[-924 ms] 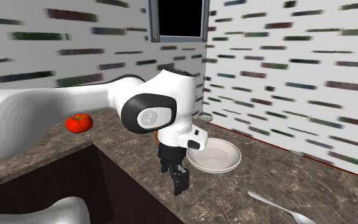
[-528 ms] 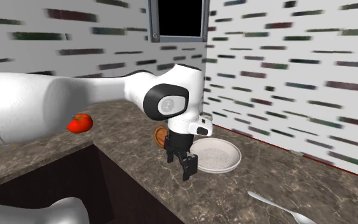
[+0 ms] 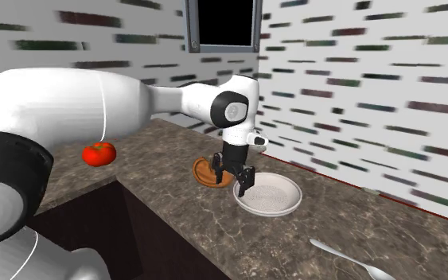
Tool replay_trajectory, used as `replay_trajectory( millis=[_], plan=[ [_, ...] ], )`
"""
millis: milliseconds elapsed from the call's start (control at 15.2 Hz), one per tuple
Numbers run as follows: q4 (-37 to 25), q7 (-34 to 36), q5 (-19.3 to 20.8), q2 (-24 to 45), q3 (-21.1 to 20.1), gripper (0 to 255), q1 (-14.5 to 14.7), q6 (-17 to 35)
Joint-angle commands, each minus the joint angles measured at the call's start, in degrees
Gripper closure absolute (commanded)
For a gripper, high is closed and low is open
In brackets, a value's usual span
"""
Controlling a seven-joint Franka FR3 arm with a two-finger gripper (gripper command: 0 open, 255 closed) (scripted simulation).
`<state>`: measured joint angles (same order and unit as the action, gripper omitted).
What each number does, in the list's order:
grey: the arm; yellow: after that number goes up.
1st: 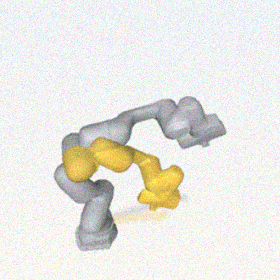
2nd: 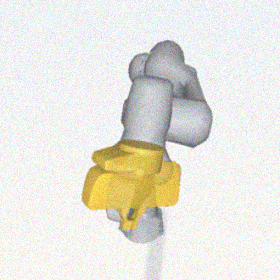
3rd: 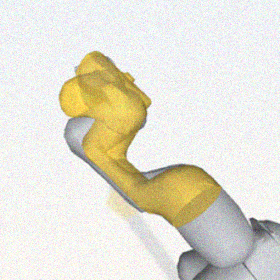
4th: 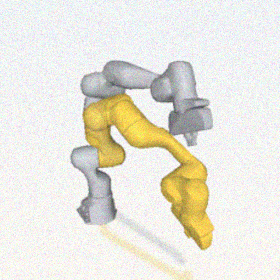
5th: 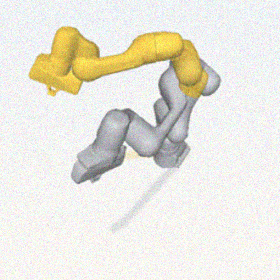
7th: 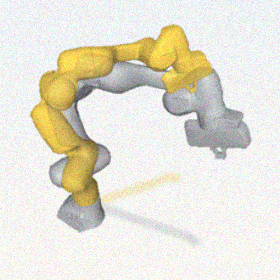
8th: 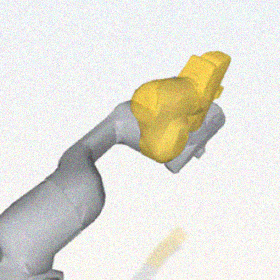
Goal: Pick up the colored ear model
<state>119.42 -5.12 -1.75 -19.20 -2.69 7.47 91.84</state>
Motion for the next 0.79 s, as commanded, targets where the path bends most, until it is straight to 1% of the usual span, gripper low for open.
replay_trajectory(
  millis=[0, 396, 726],
  plan=[
    [-4.53, -0.88, 0.10, 4.19, -1.21, 0, 1.18, -1.23],
    [-17.94, -2.93, 1.31, 16.80, -5.06, 0, 4.62, -4.60],
    [-30.63, -4.29, 3.38, 27.57, -8.27, 0, 7.98, -8.84]
  ],
)
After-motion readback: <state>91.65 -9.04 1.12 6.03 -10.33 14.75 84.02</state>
